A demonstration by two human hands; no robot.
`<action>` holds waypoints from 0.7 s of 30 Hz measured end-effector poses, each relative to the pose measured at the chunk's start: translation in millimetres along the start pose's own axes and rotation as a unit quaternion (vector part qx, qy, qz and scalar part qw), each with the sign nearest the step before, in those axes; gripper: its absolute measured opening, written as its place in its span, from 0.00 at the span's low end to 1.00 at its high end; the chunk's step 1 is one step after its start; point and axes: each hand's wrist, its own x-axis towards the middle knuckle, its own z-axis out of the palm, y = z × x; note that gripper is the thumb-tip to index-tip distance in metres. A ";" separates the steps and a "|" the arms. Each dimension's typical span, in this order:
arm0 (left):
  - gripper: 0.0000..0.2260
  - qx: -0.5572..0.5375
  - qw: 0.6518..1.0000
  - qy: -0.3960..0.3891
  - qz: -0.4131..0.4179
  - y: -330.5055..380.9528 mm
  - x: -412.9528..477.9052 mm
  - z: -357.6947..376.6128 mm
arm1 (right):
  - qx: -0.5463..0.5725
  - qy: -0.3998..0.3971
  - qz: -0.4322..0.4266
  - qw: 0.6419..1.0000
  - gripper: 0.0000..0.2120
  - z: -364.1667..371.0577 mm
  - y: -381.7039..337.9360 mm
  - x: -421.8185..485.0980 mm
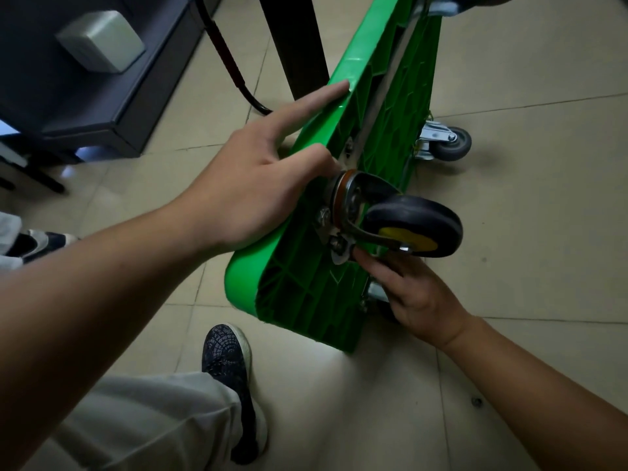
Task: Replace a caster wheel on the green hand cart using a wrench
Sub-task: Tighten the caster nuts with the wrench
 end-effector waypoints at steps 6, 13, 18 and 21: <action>0.27 0.026 0.999 0.021 0.006 -0.1 -1.2 -0.4 | 0.116 0.025 0.097 0.988 0.22 20.8 -34.3 -4.5; 0.27 0.051 0.998 0.044 0.002 2.5 -2.9 0.9 | 0.389 0.084 0.372 0.838 0.25 25.2 -140.0 10.2; 0.26 0.054 0.997 0.049 -0.007 5.5 -4.7 3.9 | 0.584 0.138 0.472 0.646 0.19 -3.8 -194.2 52.2; 0.27 0.047 0.998 0.042 -0.017 7.9 -5.2 5.6 | 0.613 0.156 0.508 0.584 0.17 -19.4 -206.3 68.3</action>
